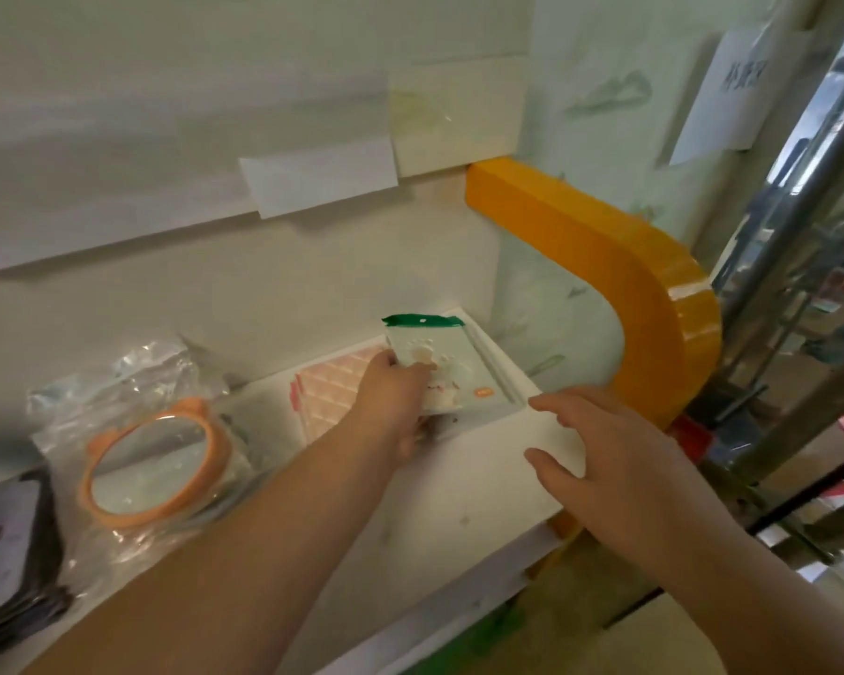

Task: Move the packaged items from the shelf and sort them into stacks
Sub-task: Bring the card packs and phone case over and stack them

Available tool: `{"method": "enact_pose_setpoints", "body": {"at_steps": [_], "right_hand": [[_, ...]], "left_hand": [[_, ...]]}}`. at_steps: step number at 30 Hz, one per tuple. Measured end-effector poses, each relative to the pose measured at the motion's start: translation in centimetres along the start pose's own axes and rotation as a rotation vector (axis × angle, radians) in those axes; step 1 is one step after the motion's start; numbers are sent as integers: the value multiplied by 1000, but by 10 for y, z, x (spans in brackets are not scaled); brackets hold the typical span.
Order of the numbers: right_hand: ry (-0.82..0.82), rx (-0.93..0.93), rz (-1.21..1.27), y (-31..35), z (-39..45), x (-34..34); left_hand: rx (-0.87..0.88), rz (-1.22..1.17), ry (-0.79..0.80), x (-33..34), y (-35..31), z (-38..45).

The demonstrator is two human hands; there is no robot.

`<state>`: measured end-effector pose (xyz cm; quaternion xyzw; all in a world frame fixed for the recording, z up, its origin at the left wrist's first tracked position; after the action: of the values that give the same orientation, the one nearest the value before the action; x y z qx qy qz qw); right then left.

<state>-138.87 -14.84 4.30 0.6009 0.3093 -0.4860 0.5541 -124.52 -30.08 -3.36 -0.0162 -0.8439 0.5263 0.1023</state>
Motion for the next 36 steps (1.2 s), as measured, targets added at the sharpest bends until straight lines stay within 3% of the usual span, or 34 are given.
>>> {"method": "enact_pose_setpoints", "body": {"at_steps": [7, 11, 19, 29, 36], "right_hand": [[3, -76, 63, -9, 14, -6], [3, -102, 62, -10, 20, -5], [-14, -203, 113, 25, 39, 10], [24, -445, 140, 163, 27, 37], [36, -589, 255, 271, -3, 57]], "left_hand": [[12, 132, -83, 14, 3, 12], [149, 367, -157, 9, -12, -3], [291, 495, -33, -27, -27, -69], [644, 657, -549, -195, -80, -185], [521, 712, -738, -311, -63, -222]]}}
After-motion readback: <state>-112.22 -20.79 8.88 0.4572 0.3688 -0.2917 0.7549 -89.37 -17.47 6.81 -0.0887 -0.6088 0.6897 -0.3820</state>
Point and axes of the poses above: each hand's wrist, its own z-axis towards the middle knuckle, its own x-axis out of the palm, y = z × x, the point moved 9 cm from there along z, towards the middle knuckle, and after that the axes turned 2 degrees about -z, right-handed, at the moved point
